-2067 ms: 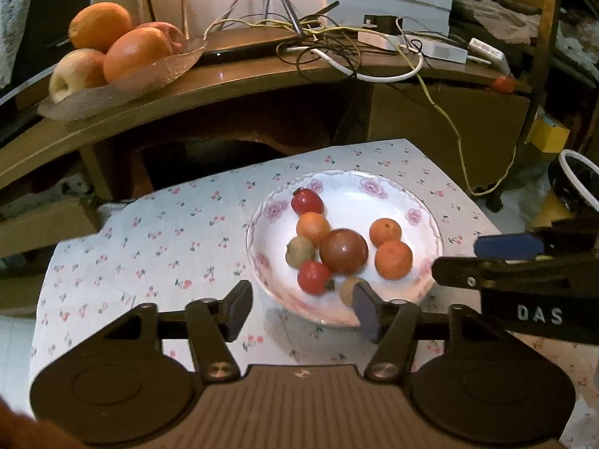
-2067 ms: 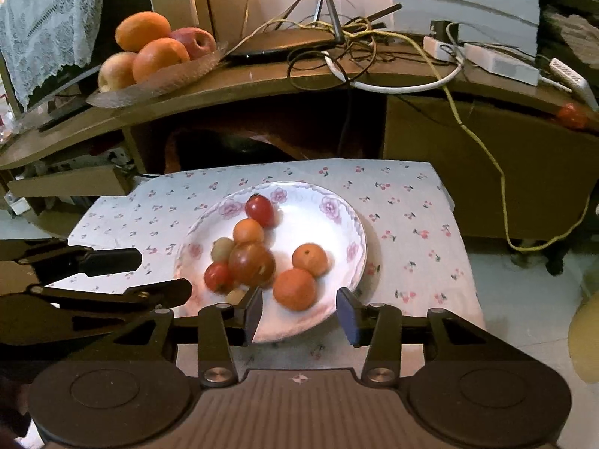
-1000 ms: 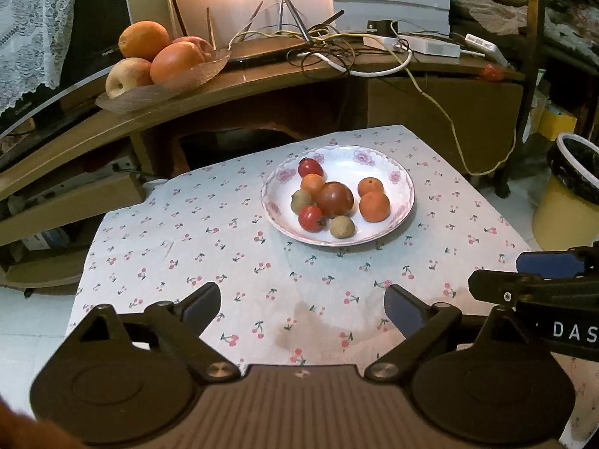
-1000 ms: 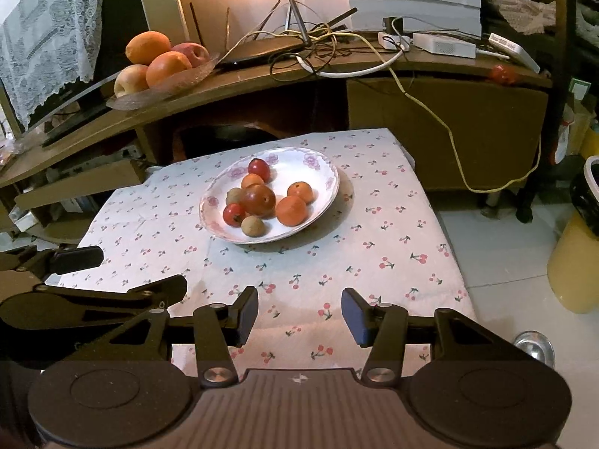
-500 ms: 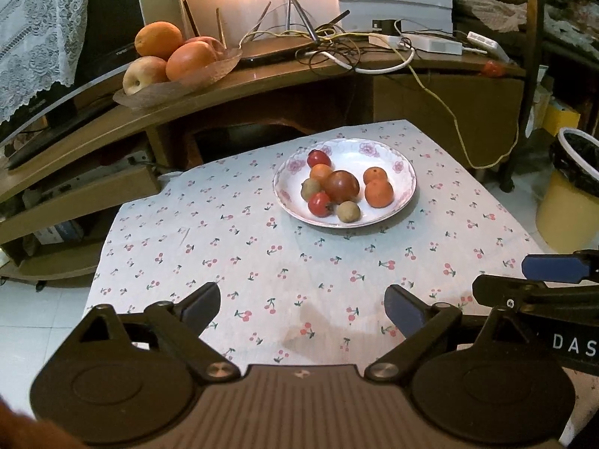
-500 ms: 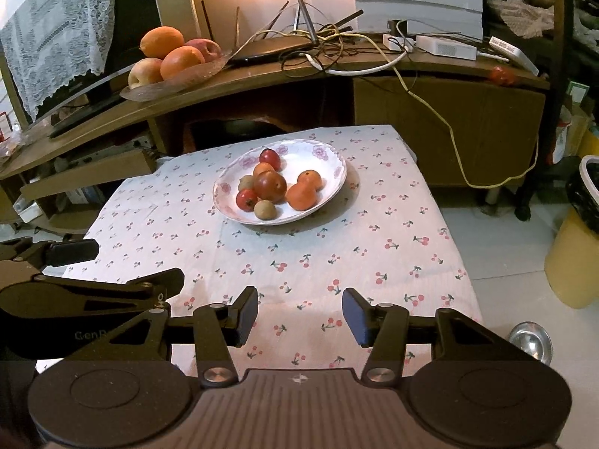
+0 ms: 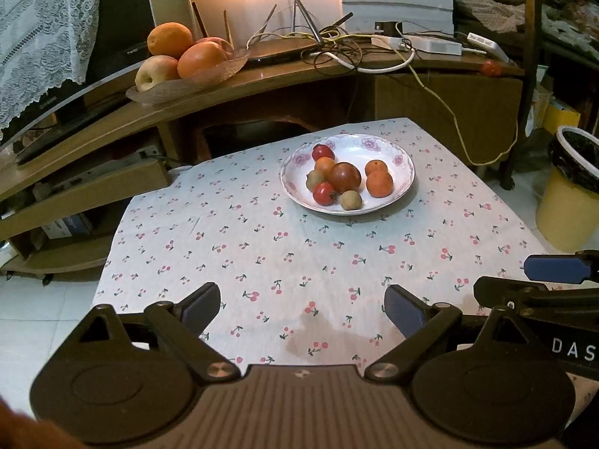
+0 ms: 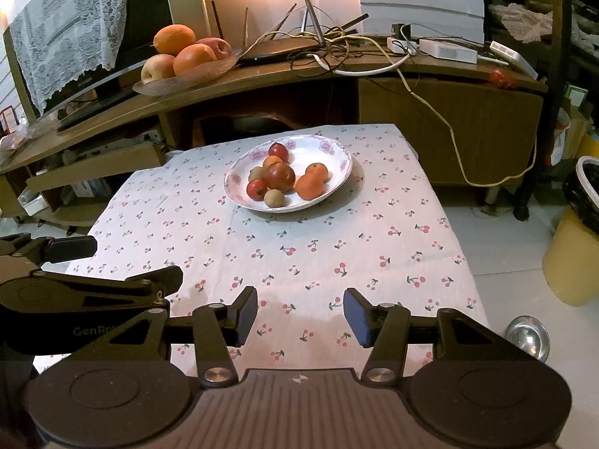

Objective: Organize fruits

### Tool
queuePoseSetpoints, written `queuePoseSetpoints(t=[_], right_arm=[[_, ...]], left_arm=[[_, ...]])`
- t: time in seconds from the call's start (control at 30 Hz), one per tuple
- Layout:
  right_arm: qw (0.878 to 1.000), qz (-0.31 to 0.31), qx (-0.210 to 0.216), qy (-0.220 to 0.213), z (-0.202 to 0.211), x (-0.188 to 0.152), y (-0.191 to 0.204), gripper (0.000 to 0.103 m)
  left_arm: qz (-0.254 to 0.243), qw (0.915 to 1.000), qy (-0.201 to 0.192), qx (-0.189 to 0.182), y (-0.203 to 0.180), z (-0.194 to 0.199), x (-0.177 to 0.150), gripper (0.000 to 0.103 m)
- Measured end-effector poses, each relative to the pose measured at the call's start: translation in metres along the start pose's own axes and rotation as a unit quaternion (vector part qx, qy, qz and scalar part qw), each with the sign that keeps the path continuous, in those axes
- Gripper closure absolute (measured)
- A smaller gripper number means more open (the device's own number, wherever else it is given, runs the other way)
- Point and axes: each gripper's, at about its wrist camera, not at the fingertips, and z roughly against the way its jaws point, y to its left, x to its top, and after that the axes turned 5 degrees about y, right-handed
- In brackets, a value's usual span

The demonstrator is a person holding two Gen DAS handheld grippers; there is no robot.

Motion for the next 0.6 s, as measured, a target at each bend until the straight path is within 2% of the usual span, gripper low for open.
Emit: queuePoseSetpoints(t=[0.6], right_arm=[[1.0, 0.012, 0.0, 0.003, 0.007, -0.013, 0.008, 0.049]], left_arm=[[0.003, 1.0, 0.004, 0.006, 0.001, 0.007, -0.014, 0.003]])
